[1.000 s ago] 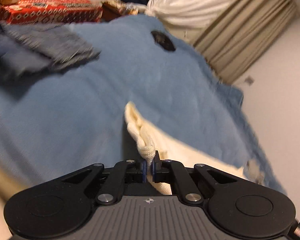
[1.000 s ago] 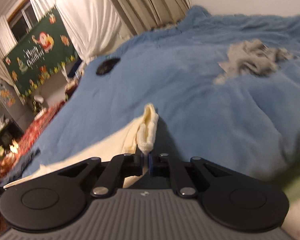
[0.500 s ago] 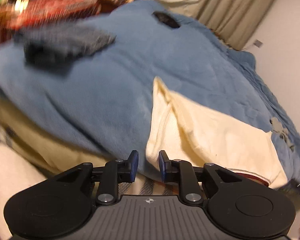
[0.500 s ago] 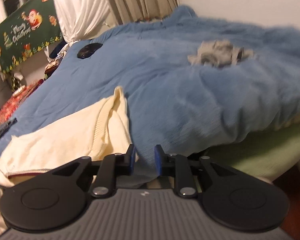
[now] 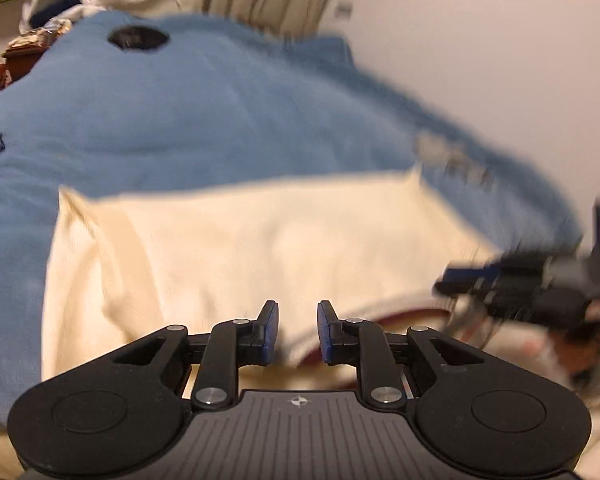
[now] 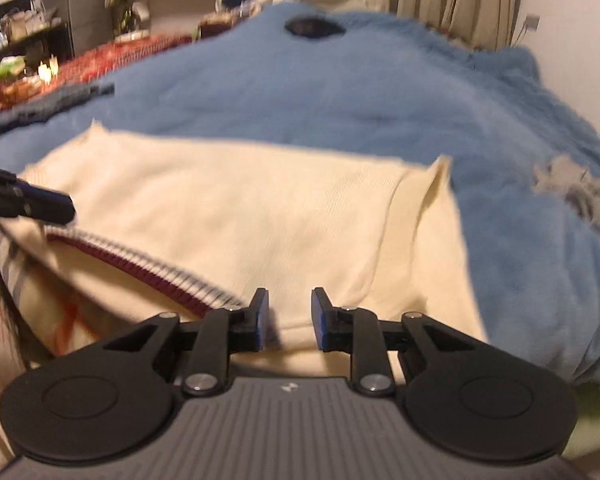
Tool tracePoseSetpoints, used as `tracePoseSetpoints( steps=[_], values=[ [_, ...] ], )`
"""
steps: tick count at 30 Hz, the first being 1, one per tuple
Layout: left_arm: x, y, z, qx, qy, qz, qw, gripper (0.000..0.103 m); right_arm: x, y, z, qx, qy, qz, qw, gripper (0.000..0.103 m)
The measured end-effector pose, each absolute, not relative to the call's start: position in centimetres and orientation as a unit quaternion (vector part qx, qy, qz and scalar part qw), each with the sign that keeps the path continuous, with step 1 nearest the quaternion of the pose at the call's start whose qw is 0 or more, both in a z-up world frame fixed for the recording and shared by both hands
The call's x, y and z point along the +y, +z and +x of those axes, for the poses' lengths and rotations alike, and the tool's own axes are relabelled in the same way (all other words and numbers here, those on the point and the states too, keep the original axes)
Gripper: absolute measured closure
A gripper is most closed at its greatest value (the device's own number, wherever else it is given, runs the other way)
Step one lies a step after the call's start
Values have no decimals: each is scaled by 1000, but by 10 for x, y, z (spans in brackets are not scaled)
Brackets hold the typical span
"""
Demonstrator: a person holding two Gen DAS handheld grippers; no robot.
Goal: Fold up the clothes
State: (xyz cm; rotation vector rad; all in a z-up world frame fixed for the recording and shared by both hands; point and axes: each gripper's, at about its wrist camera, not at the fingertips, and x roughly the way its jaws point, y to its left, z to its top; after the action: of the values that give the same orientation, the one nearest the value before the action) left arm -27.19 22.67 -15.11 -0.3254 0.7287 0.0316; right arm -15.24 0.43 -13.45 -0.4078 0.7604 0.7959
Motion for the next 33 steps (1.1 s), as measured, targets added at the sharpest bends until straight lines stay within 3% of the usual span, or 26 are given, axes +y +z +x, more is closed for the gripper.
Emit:
tracePoseSetpoints(
  steps=[6, 11, 16, 22, 26, 30, 32, 33],
  values=[
    [234, -167, -288, 376, 37, -176, 909, 87, -20, -135, -148, 394, 371, -164, 825, 74],
    [245, -142, -298, 325, 46, -223, 918, 87, -21, -111, -148, 363, 385, -148, 836, 73],
    [256, -126, -273, 267, 70, -239, 931, 80, 24, -96, -136, 345, 392, -129, 843, 73],
    [277, -153, -242, 293, 154, -231, 915, 81, 87, -104, -137, 312, 421, -116, 844, 73],
    [296, -177, -263, 306, 166, -270, 898, 100, 108, -108, -140, 286, 460, -89, 836, 72],
    [308, -182, -290, 294, 159, -317, 888, 100, 142, -117, -143, 280, 481, -84, 827, 73],
    [304, -179, -294, 294, 161, -306, 891, 100, 159, -129, -142, 288, 483, -92, 822, 79],
    [302, -178, -296, 296, 163, -297, 893, 100, 167, -135, -142, 295, 483, -97, 819, 91]
  ],
)
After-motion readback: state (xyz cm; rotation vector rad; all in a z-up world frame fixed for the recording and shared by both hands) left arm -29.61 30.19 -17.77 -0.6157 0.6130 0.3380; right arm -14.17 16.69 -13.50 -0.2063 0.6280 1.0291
